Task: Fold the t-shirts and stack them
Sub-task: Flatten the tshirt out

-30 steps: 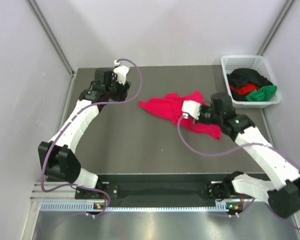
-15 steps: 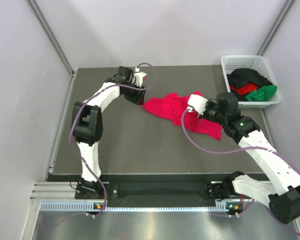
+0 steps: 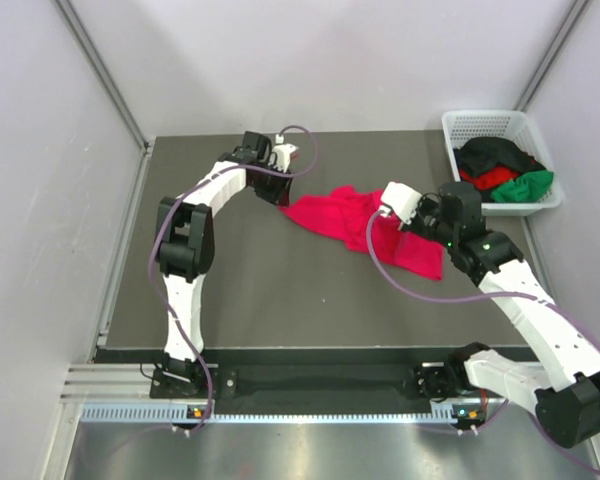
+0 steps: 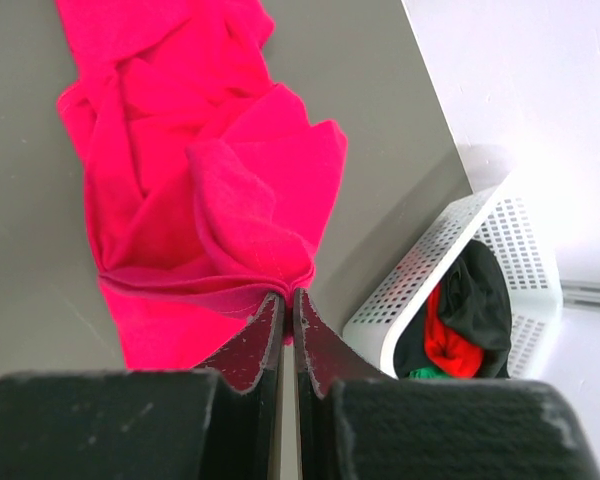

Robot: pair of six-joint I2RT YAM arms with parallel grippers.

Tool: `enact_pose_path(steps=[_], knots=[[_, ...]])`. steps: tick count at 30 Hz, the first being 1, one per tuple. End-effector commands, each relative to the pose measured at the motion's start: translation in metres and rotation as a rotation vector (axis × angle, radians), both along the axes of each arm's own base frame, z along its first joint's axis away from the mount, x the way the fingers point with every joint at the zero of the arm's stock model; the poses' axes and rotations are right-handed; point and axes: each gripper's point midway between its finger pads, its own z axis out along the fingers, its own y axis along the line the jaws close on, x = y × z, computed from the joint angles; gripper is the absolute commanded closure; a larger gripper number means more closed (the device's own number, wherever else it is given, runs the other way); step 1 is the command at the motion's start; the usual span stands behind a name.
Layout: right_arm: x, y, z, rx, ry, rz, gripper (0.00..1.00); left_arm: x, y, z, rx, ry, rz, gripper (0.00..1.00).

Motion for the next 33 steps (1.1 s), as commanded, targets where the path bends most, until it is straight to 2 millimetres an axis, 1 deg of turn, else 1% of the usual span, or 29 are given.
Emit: enact_pose_path(steps=[1,4,5,6,7,8,9,12,14,15,16,17,18,19,20,22,23,24,25,26,27,28,29,30,31,32,33], knots=[[0.012,-0.001,0.022,0.043,-0.059,-0.031,1.00,0.012,-0.007,0.000,-0.027,-0.021,-0.020,0.53],[0.015,0.000,0.022,0.046,-0.059,-0.034,1.00,0.017,-0.006,-0.002,-0.023,-0.022,-0.016,0.53],[0.016,-0.001,0.022,0.043,-0.057,-0.036,1.00,0.018,-0.007,0.000,-0.025,-0.025,-0.016,0.55],[0.017,-0.001,0.023,0.043,-0.060,-0.039,1.00,0.017,-0.008,0.000,-0.027,-0.024,-0.021,0.59],[0.017,-0.002,0.023,0.041,-0.063,-0.042,1.00,0.017,-0.009,0.001,-0.030,-0.024,-0.025,0.68],[0.018,-0.003,0.023,0.039,-0.064,-0.046,1.00,0.017,-0.008,0.004,-0.033,-0.027,-0.026,1.00],[0.019,-0.004,0.024,0.038,-0.068,-0.048,1.00,0.017,-0.009,0.005,-0.032,-0.030,-0.022,1.00],[0.024,-0.009,0.028,0.029,-0.091,-0.069,1.00,0.023,-0.007,0.029,-0.055,-0.069,-0.015,1.00],[0.029,-0.011,0.030,0.029,-0.104,-0.082,1.00,0.029,-0.006,0.057,-0.079,-0.121,-0.005,1.00],[0.031,-0.011,0.033,0.033,-0.114,-0.085,1.00,0.034,-0.002,0.069,-0.088,-0.145,0.004,1.00],[0.034,-0.012,0.035,0.036,-0.121,-0.088,1.00,0.036,0.000,0.087,-0.098,-0.179,0.005,1.00],[0.041,-0.017,0.042,0.035,-0.153,-0.119,1.00,0.043,0.002,0.108,-0.103,-0.235,0.008,1.00],[0.045,-0.021,0.048,0.036,-0.174,-0.146,1.00,0.048,0.007,0.125,-0.110,-0.273,0.019,1.00],[0.050,-0.024,0.055,0.044,-0.197,-0.163,1.00,0.053,0.011,0.147,-0.120,-0.324,0.029,1.00],[0.061,-0.028,0.071,0.064,-0.243,-0.190,1.00,0.061,0.013,0.178,-0.144,-0.398,0.042,1.00],[0.075,-0.037,0.091,0.092,-0.296,-0.245,1.00,0.070,0.024,0.219,-0.167,-0.492,0.076,1.00],[0.089,-0.044,0.113,0.116,-0.347,-0.282,1.00,0.076,0.027,0.254,-0.186,-0.577,0.086,1.00],[0.097,-0.049,0.123,0.151,-0.363,-0.320,1.00,0.078,0.029,0.273,-0.188,-0.627,0.089,1.00],[0.110,-0.059,0.126,0.166,-0.360,-0.357,1.00,0.077,0.030,0.303,-0.200,-0.699,0.090,1.00],[0.115,-0.062,0.156,0.207,-0.409,-0.375,1.00,0.078,0.032,0.324,-0.211,-0.757,0.098,1.00],[0.120,-0.065,0.164,0.244,-0.409,-0.392,1.00,0.078,0.033,0.339,-0.217,-0.797,0.102,1.00],[0.128,-0.068,0.165,0.252,-0.400,-0.404,1.00,0.072,0.034,0.367,-0.234,-0.862,0.102,1.00],[0.128,-0.068,0.181,0.267,-0.416,-0.402,1.00,0.069,0.034,0.380,-0.245,-0.894,0.105,1.00],[0.128,-0.064,0.185,0.282,-0.414,-0.382,1.00,0.066,0.037,0.399,-0.253,-0.952,0.116,1.00],[0.128,-0.063,0.185,0.286,-0.406,-0.376,1.00,0.058,0.040,0.420,-0.261,-1.001,0.123,1.00],[0.126,-0.059,0.185,0.296,-0.398,-0.359,1.00,0.053,0.042,0.432,-0.264,-1.031,0.128,1.00],[0.124,-0.051,0.182,0.319,-0.375,-0.326,1.00,0.043,0.046,0.452,-0.270,-1.081,0.136,1.00]])
